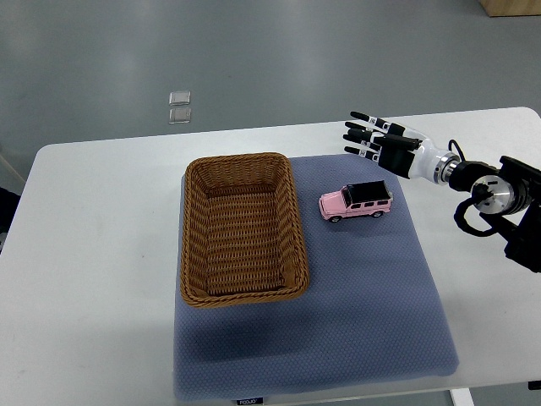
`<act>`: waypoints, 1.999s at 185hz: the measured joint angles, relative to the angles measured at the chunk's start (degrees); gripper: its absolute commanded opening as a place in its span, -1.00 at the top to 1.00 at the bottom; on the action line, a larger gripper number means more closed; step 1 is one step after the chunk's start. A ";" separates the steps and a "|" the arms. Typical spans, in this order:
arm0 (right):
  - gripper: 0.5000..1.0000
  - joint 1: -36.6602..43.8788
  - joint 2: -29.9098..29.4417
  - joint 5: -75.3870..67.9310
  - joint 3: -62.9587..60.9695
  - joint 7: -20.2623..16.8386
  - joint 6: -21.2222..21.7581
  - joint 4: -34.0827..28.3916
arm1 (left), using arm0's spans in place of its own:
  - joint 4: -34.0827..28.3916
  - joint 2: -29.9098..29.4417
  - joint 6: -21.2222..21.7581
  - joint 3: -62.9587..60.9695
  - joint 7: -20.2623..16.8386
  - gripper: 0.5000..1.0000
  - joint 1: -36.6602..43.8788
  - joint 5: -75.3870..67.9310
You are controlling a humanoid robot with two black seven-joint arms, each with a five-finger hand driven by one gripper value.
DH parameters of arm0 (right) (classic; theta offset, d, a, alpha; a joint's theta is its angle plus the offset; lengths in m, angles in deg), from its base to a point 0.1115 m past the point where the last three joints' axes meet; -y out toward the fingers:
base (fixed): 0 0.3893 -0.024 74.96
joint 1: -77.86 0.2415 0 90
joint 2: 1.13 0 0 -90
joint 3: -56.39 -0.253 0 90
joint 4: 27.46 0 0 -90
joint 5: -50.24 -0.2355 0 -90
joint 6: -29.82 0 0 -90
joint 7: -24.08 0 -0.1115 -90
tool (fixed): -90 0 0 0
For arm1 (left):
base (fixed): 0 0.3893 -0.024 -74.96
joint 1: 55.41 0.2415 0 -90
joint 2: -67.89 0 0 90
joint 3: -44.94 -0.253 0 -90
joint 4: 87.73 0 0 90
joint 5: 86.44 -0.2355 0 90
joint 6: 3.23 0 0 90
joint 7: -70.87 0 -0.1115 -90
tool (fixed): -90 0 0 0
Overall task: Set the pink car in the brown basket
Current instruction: 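Move the right hand toward the pink toy car and lower it, then close the right hand fingers around the pink car and lift it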
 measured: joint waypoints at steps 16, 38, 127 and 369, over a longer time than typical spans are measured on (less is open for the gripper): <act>-0.68 0.00 0.00 0.09 0.02 0.09 -0.66 0.03 | 0.11 0.00 0.00 -0.03 0.00 -1.00 0.02 0.00; -0.68 0.07 0.01 0.42 0.80 0.31 -1.39 0.03 | 0.17 0.00 0.00 0.16 0.07 -1.00 0.03 0.00; -0.68 0.64 -0.02 14.03 0.78 2.67 -1.73 -0.06 | 0.31 0.00 -0.08 0.15 0.00 -1.00 -0.40 0.00; -0.66 8.31 3.98 79.61 18.33 24.53 -7.80 -3.92 | 0.43 0.00 -0.06 0.14 0.00 -1.00 -0.50 0.00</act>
